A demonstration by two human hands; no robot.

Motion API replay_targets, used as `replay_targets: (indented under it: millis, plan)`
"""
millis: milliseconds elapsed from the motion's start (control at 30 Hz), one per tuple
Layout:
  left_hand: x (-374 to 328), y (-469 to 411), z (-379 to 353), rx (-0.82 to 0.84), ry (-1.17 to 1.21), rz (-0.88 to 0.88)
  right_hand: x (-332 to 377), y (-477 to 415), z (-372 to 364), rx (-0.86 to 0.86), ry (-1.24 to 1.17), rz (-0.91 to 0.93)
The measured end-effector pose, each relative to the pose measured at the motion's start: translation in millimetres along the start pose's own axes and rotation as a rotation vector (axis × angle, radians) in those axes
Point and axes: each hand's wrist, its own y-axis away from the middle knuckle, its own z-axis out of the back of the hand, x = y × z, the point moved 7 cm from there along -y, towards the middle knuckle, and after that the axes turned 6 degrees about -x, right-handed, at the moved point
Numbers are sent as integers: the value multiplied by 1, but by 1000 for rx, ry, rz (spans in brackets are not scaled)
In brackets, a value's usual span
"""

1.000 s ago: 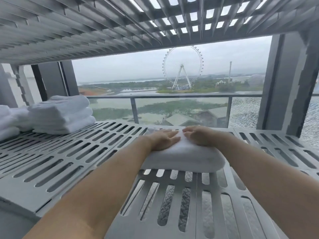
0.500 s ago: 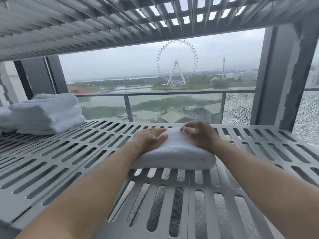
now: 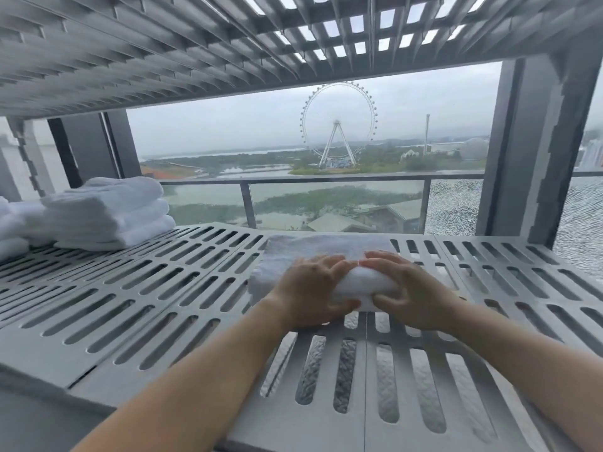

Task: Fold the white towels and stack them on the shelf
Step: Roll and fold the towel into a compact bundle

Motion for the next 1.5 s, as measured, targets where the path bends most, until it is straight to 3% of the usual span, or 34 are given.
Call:
replay_targets:
  millis: [200,300,400,467,900,1133,1233,1333,1500]
  plan:
    - [14,6,10,17,128,63,2,2,16,-258,81,-65]
    - [22,8,14,17,146,101,-11,4,21,-385,57,-233]
    - [21,9,12,1,155,115,-30,9,13,-360,-60,-479]
    - [21,9,12,-30,162,126,-33,8,11,-331,-94,-517]
    - [32,17,0,67,47,146,-14,3,9,-202,124,-350]
    - [23,22,13,-92,4,137,-5,3,7,-161,265,-158]
    - [16,20,15,-113,40,87,1,3,6,-113,201,-53]
    - [14,20,10,-79,25,41,2,2,4,-87,156,-36]
    - [19,16,7,-1,111,111,-4,1,4,-52,195,-88]
